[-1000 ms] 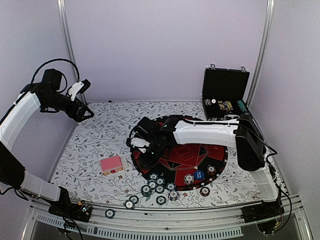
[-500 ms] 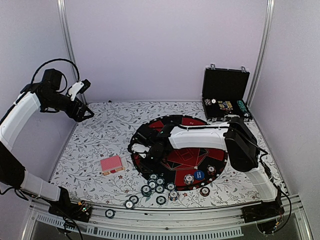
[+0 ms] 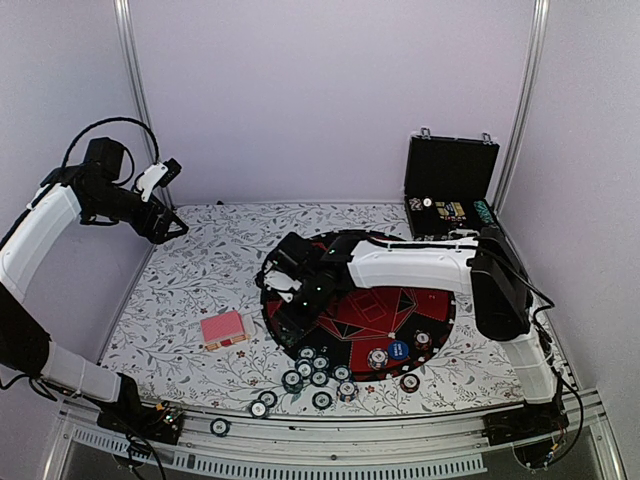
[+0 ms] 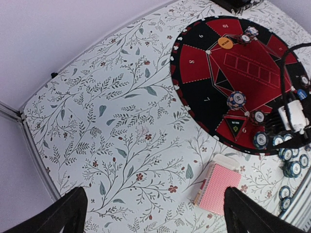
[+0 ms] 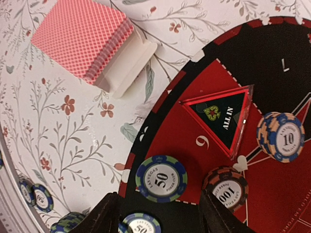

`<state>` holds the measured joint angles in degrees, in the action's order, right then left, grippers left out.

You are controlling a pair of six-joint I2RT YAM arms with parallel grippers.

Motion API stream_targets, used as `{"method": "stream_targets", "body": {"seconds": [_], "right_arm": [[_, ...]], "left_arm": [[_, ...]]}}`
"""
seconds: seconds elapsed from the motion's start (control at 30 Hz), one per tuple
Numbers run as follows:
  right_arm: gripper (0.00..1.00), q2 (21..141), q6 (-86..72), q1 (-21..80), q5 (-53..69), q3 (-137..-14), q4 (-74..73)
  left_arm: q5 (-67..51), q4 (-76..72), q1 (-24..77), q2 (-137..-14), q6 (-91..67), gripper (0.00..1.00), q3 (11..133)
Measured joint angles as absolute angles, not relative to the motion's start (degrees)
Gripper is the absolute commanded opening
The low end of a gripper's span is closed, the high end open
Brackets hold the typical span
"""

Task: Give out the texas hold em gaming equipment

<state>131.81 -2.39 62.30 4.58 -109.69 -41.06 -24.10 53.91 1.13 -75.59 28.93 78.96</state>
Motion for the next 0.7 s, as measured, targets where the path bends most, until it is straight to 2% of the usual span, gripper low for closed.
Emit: {"method": "stream_targets", "body": {"seconds": [0.1, 0.3, 0.7], "right_arm": [[0.58, 127.52, -3.29, 62.26, 4.73, -107.98, -40.99], [0.66, 118.04, -4.08, 63.59, 5.91, -101.06, -40.4], [0.67, 116.09, -2.07, 72.66, 10.63, -93.67, -40.71]], "left_arm": [[-24.1, 53.93, 1.13, -75.59, 28.93, 1.0, 78.96], [-24.1, 53.93, 1.13, -75.59, 28.93, 1.0, 78.96], [-23.86, 53.98, 1.13, -75.59, 28.91, 1.0, 78.83]]}}
